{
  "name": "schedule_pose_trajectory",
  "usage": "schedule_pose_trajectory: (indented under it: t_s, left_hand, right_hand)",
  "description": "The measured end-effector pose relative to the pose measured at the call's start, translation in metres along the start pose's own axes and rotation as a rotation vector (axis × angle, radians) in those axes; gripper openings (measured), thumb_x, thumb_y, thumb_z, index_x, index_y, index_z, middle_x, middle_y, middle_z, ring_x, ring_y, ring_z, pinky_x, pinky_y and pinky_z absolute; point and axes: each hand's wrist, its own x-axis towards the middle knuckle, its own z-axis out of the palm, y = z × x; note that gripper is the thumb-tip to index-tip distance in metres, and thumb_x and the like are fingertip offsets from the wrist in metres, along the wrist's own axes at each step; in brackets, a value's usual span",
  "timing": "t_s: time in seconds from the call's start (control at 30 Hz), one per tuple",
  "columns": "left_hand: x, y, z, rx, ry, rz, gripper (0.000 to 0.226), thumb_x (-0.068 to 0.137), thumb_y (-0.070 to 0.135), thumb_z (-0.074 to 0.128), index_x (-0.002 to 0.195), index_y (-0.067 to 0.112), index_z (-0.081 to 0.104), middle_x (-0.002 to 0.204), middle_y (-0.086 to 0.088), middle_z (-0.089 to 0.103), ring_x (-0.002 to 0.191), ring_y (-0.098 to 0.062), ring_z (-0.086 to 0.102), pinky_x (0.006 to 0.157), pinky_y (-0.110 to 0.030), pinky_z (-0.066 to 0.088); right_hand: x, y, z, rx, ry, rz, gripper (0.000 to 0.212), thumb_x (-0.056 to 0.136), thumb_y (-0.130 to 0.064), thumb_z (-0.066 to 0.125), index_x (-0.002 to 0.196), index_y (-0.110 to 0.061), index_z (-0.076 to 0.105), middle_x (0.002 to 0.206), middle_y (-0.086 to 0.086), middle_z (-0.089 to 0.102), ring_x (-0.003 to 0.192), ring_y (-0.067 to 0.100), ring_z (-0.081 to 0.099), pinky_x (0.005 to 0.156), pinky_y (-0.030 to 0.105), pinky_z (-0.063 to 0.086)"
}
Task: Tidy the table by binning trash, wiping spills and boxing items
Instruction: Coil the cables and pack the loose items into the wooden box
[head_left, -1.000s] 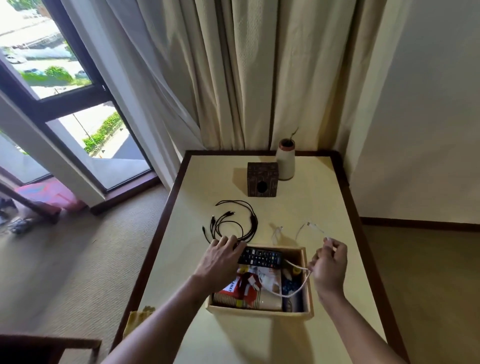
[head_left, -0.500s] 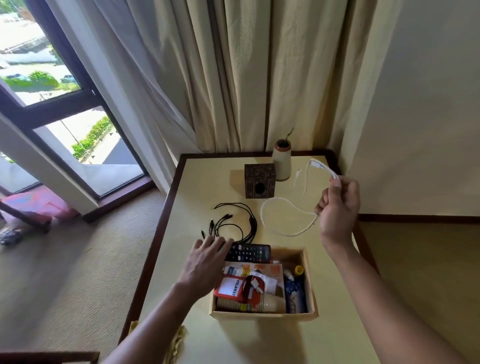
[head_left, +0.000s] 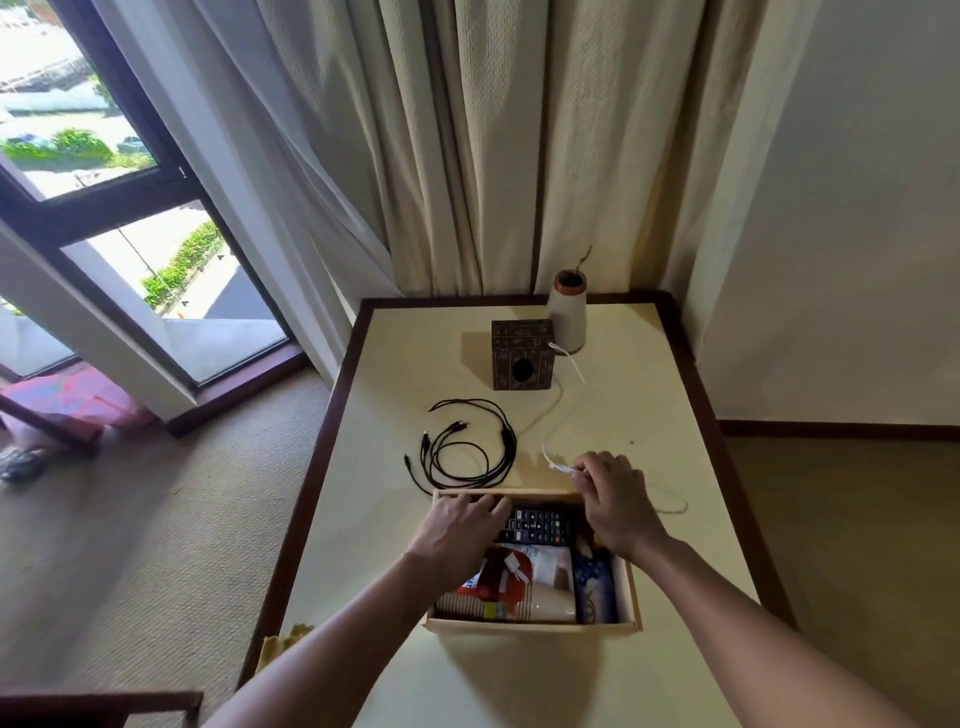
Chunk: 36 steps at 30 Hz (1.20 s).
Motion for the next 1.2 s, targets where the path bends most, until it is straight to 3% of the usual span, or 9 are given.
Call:
schedule_pose_trajectory:
  t_s: [0.13,0.27,0.5,0.7,0.87,0.93,1.07,1.13,1.2]
  left_hand:
    - [-0.009,-0.007,-0.011,-0.115,-0.016,0.011,0.069,0.098,0.029,0.067,0.158,0.021,0.035,0.150,-0.003,0.056,0.127,-0.027,0.060,0.099,-0.045,0.053]
    - [-0.009,0.000,-0.005,0.026,0.025,0.028,0.083,0.093,0.036,0.072,0.160,0.017,0.027,0.155,-0.005,0.049,0.133,-0.028,0.054,0.109,-0.050,0.046]
    - [-0.003,0.008,0.009,0.146,0.122,0.102,0.095,0.060,0.051,0.094,0.140,0.015,0.058,0.132,-0.005,0.065,0.119,-0.028,0.059,0.100,-0.050,0.051]
    - [-0.006,-0.006,0.007,0.111,0.046,0.094,0.060,0.095,0.027,0.067,0.149,0.010,0.045,0.143,-0.010,0.047,0.127,-0.027,0.050,0.109,-0.051,0.045]
    - [-0.005,-0.004,0.006,0.098,-0.041,0.060,0.059,0.101,0.038,0.054,0.152,0.011,0.042,0.145,-0.006,0.046,0.129,-0.024,0.049,0.114,-0.051,0.038]
    - [-0.004,0.000,0.000,0.058,-0.076,0.021,0.049,0.102,0.036,0.053,0.145,0.013,0.051,0.138,-0.003,0.053,0.123,-0.021,0.053,0.115,-0.049,0.035]
    - [0.001,0.010,-0.014,-0.058,-0.010,-0.070,0.017,0.102,0.028,0.057,0.110,0.018,0.068,0.109,0.002,0.069,0.092,-0.015,0.065,0.095,-0.041,0.054]
    - [0.005,0.012,-0.025,-0.145,0.090,-0.166,0.016,0.103,0.021,0.055,0.113,0.017,0.067,0.108,0.000,0.069,0.084,-0.013,0.065,0.079,-0.035,0.060]
    - [0.010,0.016,-0.044,-0.280,0.249,-0.232,0.031,0.102,0.008,0.052,0.129,0.018,0.064,0.119,-0.002,0.069,0.087,-0.012,0.065,0.074,-0.030,0.060]
  right_hand:
    - [0.000,-0.008,0.006,0.063,0.000,0.025,0.012,0.105,-0.031,0.044,0.103,-0.027,0.055,0.096,-0.009,0.055,0.091,0.014,0.041,0.081,0.035,0.031]
    - [0.002,-0.011,0.010,0.111,0.011,0.062,0.013,0.105,-0.031,0.044,0.103,-0.027,0.056,0.096,-0.009,0.057,0.093,0.015,0.043,0.082,0.038,0.035]
    - [0.001,-0.008,0.017,0.103,0.040,0.074,0.013,0.105,-0.030,0.045,0.104,-0.027,0.057,0.097,-0.007,0.061,0.090,0.014,0.044,0.079,0.036,0.033]
    - [0.001,-0.008,0.017,0.132,0.055,0.072,0.012,0.104,-0.027,0.047,0.103,-0.025,0.059,0.095,-0.006,0.064,0.089,0.018,0.049,0.078,0.038,0.035]
    - [0.001,-0.011,0.016,0.148,0.043,0.067,0.014,0.105,-0.028,0.047,0.105,-0.024,0.061,0.095,-0.008,0.063,0.089,0.016,0.050,0.079,0.036,0.036]
    - [0.002,-0.009,0.012,0.191,0.050,0.064,0.013,0.104,-0.026,0.051,0.104,-0.022,0.063,0.093,-0.008,0.061,0.090,0.016,0.052,0.077,0.033,0.037]
    - [0.005,-0.009,-0.011,0.218,0.168,0.028,0.017,0.103,-0.028,0.055,0.109,-0.019,0.068,0.095,-0.007,0.060,0.089,0.012,0.052,0.077,0.037,0.051]
    - [0.008,-0.018,-0.032,0.253,0.239,0.000,0.020,0.103,-0.028,0.054,0.112,-0.018,0.069,0.096,-0.007,0.062,0.091,0.011,0.055,0.078,0.040,0.054]
    - [0.011,-0.030,-0.055,0.285,0.283,-0.041,0.020,0.103,-0.029,0.054,0.112,-0.019,0.068,0.096,-0.008,0.061,0.092,0.013,0.055,0.079,0.041,0.053]
